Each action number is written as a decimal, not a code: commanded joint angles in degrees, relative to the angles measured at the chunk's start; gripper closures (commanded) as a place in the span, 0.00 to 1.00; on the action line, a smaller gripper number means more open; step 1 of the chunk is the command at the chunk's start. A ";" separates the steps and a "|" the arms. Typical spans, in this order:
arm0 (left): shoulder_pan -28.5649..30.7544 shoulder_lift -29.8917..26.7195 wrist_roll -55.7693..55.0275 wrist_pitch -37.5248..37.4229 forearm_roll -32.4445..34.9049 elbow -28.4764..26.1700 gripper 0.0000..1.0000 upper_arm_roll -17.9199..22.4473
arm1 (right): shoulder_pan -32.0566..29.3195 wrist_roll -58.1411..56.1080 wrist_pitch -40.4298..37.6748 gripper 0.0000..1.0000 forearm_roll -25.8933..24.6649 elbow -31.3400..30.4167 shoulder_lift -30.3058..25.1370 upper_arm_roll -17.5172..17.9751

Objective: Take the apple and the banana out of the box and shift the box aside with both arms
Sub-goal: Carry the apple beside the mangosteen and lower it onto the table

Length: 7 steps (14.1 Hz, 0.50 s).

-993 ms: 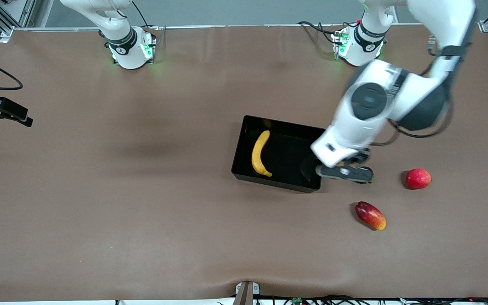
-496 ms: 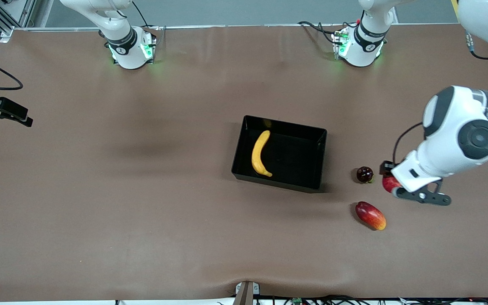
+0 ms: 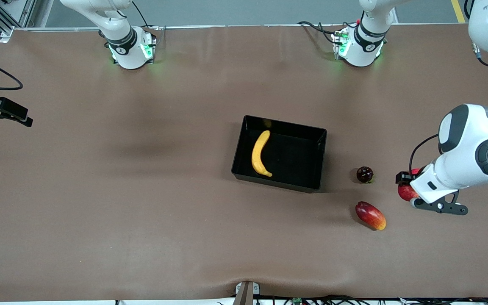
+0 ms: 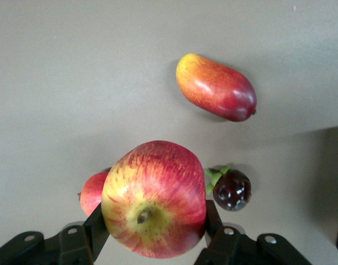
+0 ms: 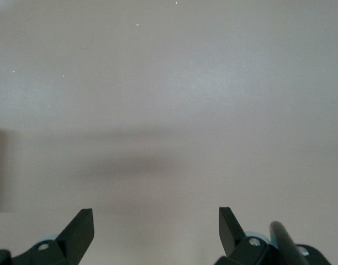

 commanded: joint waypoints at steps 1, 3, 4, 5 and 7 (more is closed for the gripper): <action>0.44 0.69 -0.41 1.30 1.20 -0.15 1.00 -0.48 | -0.73 -0.33 -0.68 0.00 -0.72 1.36 0.63 0.47; 0.26 0.17 -0.77 1.21 1.20 -1.37 1.00 -0.48 | -0.73 -0.33 -0.68 0.00 -0.72 1.36 0.63 0.47; 0.26 0.07 -0.77 1.21 1.20 -1.82 1.00 -0.56 | -0.73 -0.42 -0.68 0.00 -0.72 1.36 0.63 0.47; 0.35 0.07 -0.77 1.21 1.11 -1.99 1.00 -0.48 | -0.73 -0.42 -0.68 0.00 -0.72 1.36 0.72 0.47; 0.61 0.51 -0.77 1.39 1.11 -2.00 1.00 -0.48 | -0.73 -0.33 -0.68 0.00 -0.72 1.36 0.72 0.47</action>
